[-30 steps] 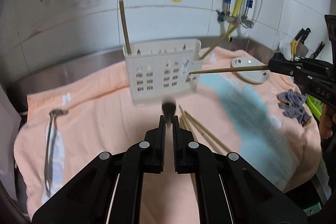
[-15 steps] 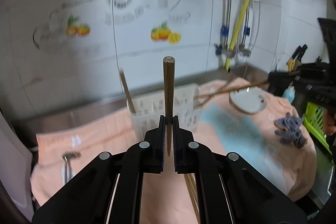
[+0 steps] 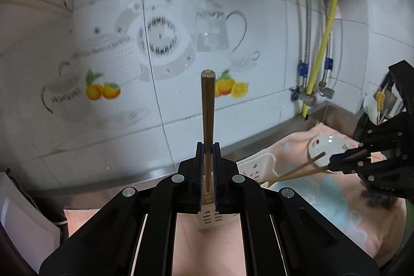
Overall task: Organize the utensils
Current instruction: 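Carry the left tool's chopstick into the holder while the right tool inserts its own, then open the left tool in the holder while the right tool releases its chopstick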
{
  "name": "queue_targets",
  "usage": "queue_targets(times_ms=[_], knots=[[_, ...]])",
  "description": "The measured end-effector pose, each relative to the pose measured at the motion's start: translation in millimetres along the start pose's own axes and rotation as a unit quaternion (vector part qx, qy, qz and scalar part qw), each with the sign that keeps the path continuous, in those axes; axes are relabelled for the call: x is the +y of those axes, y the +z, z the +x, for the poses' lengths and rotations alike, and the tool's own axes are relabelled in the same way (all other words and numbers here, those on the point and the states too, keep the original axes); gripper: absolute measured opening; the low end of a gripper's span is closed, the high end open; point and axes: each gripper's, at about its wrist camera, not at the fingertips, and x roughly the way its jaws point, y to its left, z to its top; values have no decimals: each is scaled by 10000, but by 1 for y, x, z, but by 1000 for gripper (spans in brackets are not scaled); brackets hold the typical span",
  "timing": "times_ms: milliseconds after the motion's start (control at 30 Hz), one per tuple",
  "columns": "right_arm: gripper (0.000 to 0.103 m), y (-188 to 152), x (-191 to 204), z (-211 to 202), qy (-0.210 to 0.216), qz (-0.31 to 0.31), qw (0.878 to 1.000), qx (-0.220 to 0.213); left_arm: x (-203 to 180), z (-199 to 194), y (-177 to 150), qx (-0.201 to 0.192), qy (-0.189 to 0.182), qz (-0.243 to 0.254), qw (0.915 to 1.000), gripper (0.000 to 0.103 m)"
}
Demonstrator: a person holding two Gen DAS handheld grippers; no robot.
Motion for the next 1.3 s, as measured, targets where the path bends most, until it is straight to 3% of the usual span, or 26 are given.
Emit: queue_targets(times_ms=[267, 467, 633, 700, 767, 900, 1300], knots=[[7, 6, -3, 27, 35, -29, 9995, 321, 14, 41, -18, 507, -84, -263, 9983, 5], [7, 6, -7, 42, 76, 85, 9993, 343, 20, 52, -25, 645, -132, -360, 9972, 6], [13, 7, -10, 42, 112, 183, 9996, 206, 18, 45, -25, 563, -122, -361, 9977, 8], [24, 7, -10, 38, 111, 192, 9997, 115, 17, 41, -25, 532, -145, -370, 9978, 9], [33, 5, -9, 30, 42, 204, 9998, -15, 17, 33, -26, 504, -127, -362, 9980, 16], [38, -5, -7, 13, 15, 288, 9993, -247, 15, 15, -30, 392, -128, -357, 9985, 30], [52, -64, 21, -16, -49, 338, 9975, -613, -9, -32, -78, 402, -273, -384, 9981, 48]])
